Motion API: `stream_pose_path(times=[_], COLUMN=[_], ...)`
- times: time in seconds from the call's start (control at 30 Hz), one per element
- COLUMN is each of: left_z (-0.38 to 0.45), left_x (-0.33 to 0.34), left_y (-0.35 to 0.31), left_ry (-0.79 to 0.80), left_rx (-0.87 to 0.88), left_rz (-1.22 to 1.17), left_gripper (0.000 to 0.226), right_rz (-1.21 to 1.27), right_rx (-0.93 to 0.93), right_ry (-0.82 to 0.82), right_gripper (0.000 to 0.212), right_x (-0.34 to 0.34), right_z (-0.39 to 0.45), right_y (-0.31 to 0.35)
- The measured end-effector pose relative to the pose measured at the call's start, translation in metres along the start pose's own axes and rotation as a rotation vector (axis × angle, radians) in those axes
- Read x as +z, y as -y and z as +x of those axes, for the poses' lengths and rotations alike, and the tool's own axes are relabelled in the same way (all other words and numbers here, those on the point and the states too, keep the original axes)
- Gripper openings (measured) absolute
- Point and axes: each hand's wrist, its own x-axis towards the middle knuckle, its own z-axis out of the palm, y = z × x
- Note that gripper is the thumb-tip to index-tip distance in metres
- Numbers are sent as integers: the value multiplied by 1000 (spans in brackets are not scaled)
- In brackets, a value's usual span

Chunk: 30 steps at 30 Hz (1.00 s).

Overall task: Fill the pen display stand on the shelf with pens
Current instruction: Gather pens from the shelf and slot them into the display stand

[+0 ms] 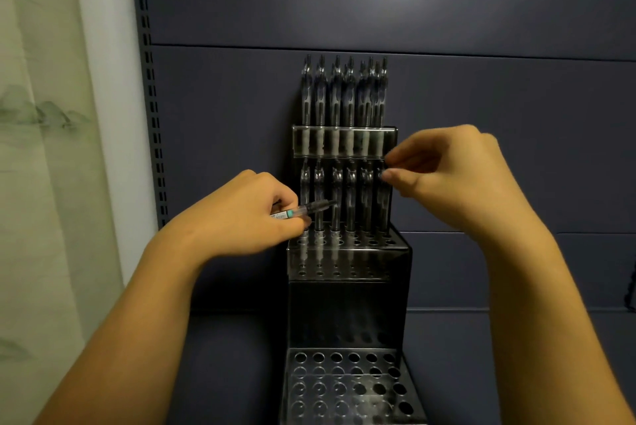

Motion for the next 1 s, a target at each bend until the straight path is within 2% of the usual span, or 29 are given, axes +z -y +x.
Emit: stream_pose_path(times=[0.17, 0.27, 0.57, 0.87, 1.0], left_z=[0, -1, -2, -3, -1], left_x=[3, 3, -1, -3, -4], left_y=[-6, -7, -2, -2, 6], left_ry=[13, 26, 40, 33, 17], left_rx=[24, 36, 79, 71, 22], left_rz=[-37, -51, -109, -180, -135], left_gripper=[30, 22, 19, 22, 31], right_rz=[114, 146, 324, 532, 737], right_rx=[-262, -366, -494, -497, -459], right_ry=[337, 404, 464, 371, 293], right_gripper=[35, 36, 34, 23, 20], right_x=[16, 30, 39, 44, 44], right_z=[-6, -5, 1, 6, 8], right_y=[13, 12, 1, -5, -5])
